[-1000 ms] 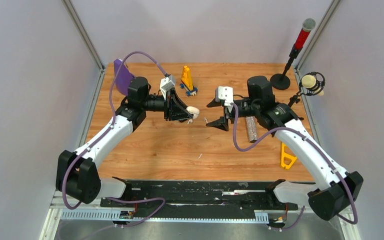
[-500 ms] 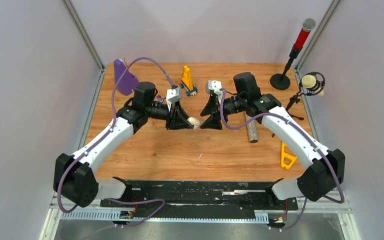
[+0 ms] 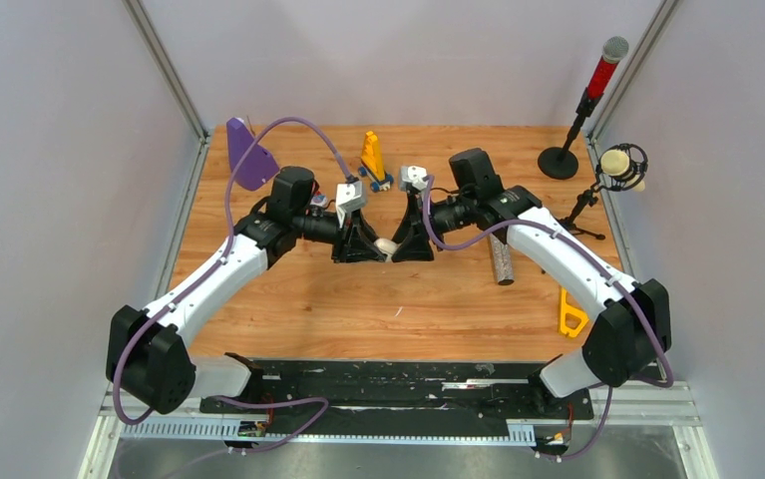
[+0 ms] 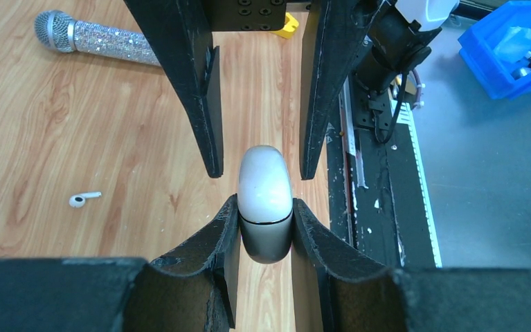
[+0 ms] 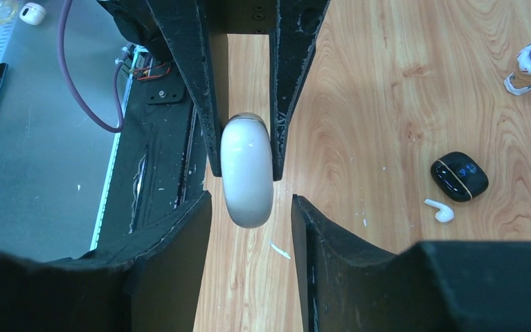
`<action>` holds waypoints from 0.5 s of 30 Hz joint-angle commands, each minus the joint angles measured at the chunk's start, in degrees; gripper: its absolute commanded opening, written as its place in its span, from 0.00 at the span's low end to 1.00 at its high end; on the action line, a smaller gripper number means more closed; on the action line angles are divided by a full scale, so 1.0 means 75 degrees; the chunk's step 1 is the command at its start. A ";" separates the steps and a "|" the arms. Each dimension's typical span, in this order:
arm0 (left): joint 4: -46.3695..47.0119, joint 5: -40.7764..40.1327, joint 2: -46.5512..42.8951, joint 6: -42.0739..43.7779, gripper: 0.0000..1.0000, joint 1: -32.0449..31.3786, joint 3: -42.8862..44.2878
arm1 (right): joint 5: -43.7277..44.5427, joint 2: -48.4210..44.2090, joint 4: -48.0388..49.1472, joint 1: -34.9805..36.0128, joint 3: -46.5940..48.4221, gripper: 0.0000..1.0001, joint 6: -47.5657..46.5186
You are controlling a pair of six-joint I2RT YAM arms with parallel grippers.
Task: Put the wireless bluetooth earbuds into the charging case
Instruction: Pick up the charging case at the center of the board.
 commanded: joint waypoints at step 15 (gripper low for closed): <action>-0.0206 -0.0050 -0.0241 0.0496 0.19 -0.0150 0.0425 | -0.0374 0.0199 0.0103 0.0104 0.0168 0.39 0.0081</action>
